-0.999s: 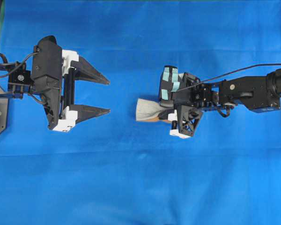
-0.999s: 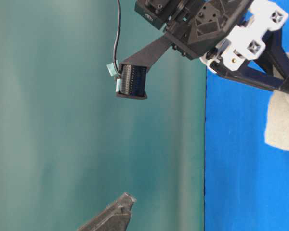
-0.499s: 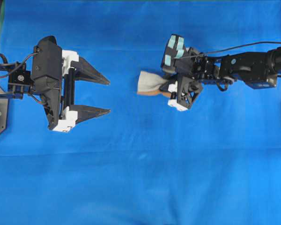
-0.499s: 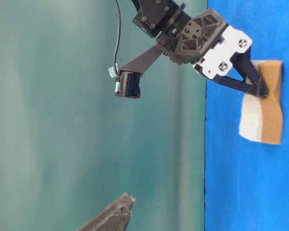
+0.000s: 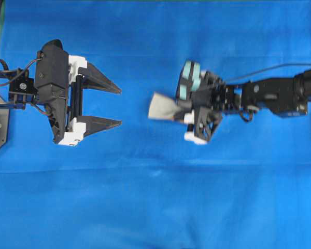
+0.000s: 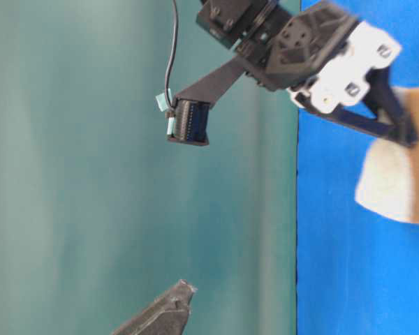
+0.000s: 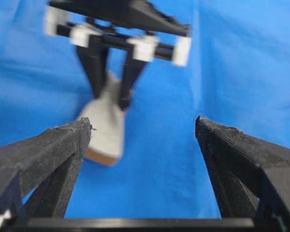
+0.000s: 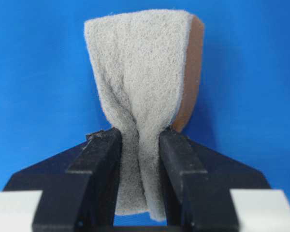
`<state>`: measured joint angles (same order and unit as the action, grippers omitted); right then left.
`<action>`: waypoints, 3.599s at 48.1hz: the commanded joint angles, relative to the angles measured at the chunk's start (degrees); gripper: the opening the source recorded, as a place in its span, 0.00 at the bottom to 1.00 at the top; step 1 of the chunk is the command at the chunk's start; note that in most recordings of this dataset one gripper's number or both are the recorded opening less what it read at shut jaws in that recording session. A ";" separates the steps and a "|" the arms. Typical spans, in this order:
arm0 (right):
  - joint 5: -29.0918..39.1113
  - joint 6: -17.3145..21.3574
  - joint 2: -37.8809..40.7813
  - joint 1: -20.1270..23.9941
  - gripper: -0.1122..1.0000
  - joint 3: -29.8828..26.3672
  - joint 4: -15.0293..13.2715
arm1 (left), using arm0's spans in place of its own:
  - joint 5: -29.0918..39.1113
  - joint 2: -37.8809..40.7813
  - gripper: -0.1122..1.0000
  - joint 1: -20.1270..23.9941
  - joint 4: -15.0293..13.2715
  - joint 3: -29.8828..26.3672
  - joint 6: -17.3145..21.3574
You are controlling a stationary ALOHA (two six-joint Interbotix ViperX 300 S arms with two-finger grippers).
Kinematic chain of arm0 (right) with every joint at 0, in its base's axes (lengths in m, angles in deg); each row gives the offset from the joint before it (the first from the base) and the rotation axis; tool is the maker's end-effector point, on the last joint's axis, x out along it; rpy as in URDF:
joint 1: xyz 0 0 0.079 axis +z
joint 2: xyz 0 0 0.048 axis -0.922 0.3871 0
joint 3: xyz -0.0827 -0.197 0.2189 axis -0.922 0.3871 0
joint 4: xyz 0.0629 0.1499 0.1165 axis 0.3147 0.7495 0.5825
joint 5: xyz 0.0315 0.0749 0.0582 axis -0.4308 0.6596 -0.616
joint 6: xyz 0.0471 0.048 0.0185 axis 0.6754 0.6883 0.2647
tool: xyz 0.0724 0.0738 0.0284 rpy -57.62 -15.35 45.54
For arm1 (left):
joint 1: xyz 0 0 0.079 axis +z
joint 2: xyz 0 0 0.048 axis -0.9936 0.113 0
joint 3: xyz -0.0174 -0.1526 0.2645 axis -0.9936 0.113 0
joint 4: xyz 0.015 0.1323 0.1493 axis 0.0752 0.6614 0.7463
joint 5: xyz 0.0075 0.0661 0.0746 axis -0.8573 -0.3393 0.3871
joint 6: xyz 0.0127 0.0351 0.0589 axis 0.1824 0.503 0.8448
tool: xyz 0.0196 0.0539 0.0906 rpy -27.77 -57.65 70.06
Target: Hand over the sponge with the left arm and wipe it with the right arm.
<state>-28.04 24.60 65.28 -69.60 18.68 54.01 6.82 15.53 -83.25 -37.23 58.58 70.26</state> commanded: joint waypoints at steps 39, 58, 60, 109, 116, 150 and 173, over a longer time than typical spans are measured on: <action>0.70 0.53 -1.58 -11.95 0.36 0.44 -5.27 | -0.88 0.26 0.87 -0.09 0.00 -0.79 0.00; 0.62 1.85 -1.41 -3.69 0.36 0.62 -3.25 | -0.79 0.79 0.87 -0.09 0.00 -1.14 0.09; 0.62 2.11 -1.32 -1.76 0.35 0.53 -2.64 | -0.79 0.79 0.87 0.00 0.09 -1.14 0.09; 2.64 4.66 -1.76 -4.31 0.35 0.09 -5.36 | -0.70 0.79 0.87 -0.09 0.00 -1.14 0.09; 2.55 4.66 -1.85 -6.77 0.35 -0.09 -6.86 | -0.62 0.79 0.87 -0.09 0.00 -1.14 0.09; 2.72 5.10 -1.93 -6.06 0.35 -0.18 -7.65 | -0.70 0.79 0.87 -0.09 0.00 -1.14 0.26; 4.48 5.27 -1.93 -5.27 0.78 -0.26 -7.56 | -0.70 0.79 0.87 -0.09 0.00 -1.05 0.26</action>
<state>-23.91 29.79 64.93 -74.69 18.94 46.63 6.56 16.67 -83.25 -37.23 58.58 70.52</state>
